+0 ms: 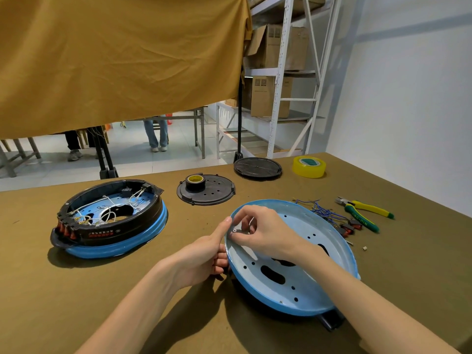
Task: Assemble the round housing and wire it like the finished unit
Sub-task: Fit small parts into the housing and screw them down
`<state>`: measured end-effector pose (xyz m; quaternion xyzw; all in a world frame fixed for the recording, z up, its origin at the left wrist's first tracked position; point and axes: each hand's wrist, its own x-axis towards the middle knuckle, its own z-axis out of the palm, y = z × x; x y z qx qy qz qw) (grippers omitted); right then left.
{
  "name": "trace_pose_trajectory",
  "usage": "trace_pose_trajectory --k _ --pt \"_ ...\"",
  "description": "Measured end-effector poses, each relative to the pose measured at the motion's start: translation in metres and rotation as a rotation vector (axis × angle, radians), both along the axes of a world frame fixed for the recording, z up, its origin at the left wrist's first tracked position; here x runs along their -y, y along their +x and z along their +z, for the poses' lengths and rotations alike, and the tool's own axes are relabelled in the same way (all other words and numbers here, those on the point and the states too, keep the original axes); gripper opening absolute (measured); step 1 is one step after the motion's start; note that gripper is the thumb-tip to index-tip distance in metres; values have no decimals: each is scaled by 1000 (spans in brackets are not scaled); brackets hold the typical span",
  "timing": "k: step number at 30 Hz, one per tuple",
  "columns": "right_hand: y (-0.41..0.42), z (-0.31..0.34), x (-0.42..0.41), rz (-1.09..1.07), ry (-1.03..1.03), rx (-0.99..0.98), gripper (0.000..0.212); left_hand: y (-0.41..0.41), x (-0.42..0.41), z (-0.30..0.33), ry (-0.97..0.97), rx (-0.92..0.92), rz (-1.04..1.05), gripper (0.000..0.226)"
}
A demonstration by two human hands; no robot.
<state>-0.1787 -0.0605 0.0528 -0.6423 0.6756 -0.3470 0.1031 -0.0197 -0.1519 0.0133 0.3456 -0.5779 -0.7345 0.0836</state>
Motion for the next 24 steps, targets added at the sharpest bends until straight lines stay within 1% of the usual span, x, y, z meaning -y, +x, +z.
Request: trace_pose_trajectory --k 1,3,5,10,14,16,19,23,24 --pt "-1 0 -1 12 9 14 9 0 0 0 0 1 0 79" --pt "-1 1 -1 2 7 -21 4 0 1 0 -1 1 -1 80" --pt "0 1 -1 -18 0 -62 11 0 1 -1 -2 3 -1 80" --pt "0 0 -2 1 12 -47 6 -1 2 -1 -5 9 1 83" --pt "0 1 -2 -6 29 -47 9 -1 2 -2 -12 31 5 86" --pt "-1 1 -2 -10 27 -43 4 -1 3 -3 -9 22 2 84" --pt "0 0 -2 -34 3 -62 9 -2 4 -4 -7 24 6 84" --pt "2 0 -1 -22 4 -58 7 -2 4 -4 -1 19 12 83" --pt "2 1 0 -35 1 -63 12 -2 4 -4 -1 22 19 84"
